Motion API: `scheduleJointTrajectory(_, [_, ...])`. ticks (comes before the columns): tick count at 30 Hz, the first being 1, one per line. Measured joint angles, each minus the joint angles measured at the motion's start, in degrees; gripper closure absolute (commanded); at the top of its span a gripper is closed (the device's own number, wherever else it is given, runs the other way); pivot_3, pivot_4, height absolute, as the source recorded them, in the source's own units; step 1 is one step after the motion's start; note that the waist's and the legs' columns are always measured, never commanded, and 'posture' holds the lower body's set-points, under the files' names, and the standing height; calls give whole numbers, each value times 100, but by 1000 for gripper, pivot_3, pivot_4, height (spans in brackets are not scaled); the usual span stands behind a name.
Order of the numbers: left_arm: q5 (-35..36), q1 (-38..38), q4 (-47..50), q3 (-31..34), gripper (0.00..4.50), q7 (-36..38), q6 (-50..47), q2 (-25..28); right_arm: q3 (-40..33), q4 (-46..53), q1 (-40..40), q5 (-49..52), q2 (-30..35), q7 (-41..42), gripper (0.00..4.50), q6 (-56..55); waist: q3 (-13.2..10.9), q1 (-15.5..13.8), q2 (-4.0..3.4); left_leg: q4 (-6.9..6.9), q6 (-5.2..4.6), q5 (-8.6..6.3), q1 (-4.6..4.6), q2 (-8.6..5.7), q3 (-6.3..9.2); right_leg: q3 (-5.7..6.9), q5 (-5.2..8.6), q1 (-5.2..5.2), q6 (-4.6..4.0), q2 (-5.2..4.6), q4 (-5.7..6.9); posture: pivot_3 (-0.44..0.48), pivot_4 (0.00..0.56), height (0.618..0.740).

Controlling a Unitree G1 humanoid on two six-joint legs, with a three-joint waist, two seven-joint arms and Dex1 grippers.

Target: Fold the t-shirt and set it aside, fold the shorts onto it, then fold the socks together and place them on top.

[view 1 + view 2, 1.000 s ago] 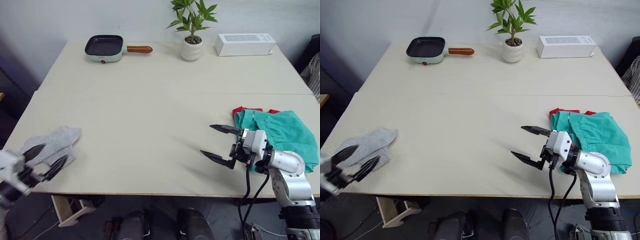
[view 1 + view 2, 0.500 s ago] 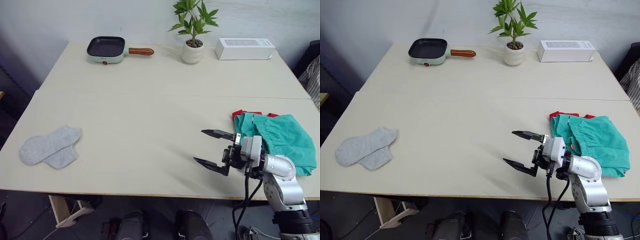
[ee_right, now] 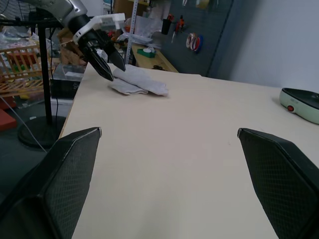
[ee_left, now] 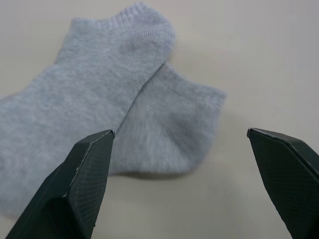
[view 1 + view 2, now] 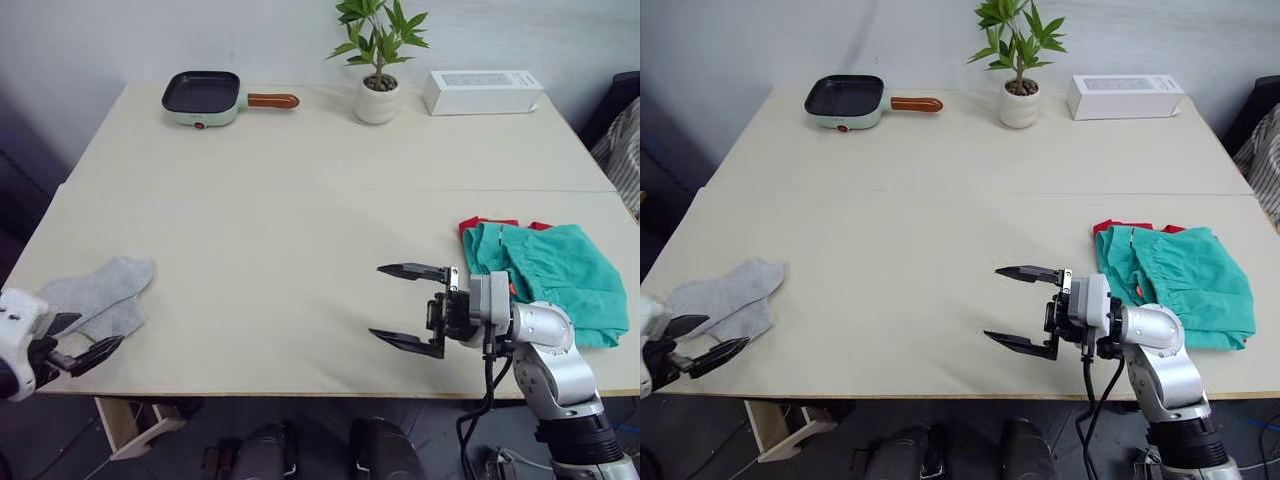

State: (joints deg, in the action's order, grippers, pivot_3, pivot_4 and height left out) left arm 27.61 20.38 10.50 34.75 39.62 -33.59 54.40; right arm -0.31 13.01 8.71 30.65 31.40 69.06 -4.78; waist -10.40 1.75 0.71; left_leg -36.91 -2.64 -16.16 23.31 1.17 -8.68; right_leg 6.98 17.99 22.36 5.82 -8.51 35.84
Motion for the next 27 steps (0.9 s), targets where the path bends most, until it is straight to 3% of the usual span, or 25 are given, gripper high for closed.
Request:
scheduleJointTrajectory(7, [-199,-571,-204,-688,2510,166,-612,293,-27,41,-146,-32,78,-163,0,18,0,-20,-6,-8,5,4,-5,1,-3,-12,0,0,0,-2,6,0,150,740])
scheduleJointTrajectory(13, [-308,-1274,-199,-1346,4392,488,-418,232,-79,52,-275,-50,175,-341,0,31,-3,-113,-18,-8,7,5,-4,-1,-3,-14,0,8,0,-4,4,0,150,740])
scheduleJointTrajectory(16, [-308,-1995,22,-2058,4450,644,-427,67,-206,39,-352,-94,256,-402,0,31,-3,-200,-18,-13,8,5,-2,-3,-3,-14,-1,6,1,-6,4,0,150,740])
scheduleJointTrajectory(19, [-363,-3188,346,-3149,4450,729,-595,-406,-350,-40,-406,-220,445,-490,0,35,-1,-282,-14,-19,5,7,0,-7,-6,-18,-5,-2,9,-5,4,0,150,740])
scheduleJointTrajectory(22, [-647,-4261,318,-4212,4450,780,-667,-1026,-690,-451,-421,-357,676,-625,0,86,1,-312,-10,-20,-10,16,1,-17,-27,-27,-10,-3,18,2,10,0,150,740])
scheduleJointTrajectory(27, [-1143,-5371,-391,-5340,4450,728,-703,-2309,-1096,-901,-695,-485,1013,-609,0,87,-2,-308,-6,-31,-60,44,0,-10,-53,-18,-11,1,20,46,11,0,150,740])
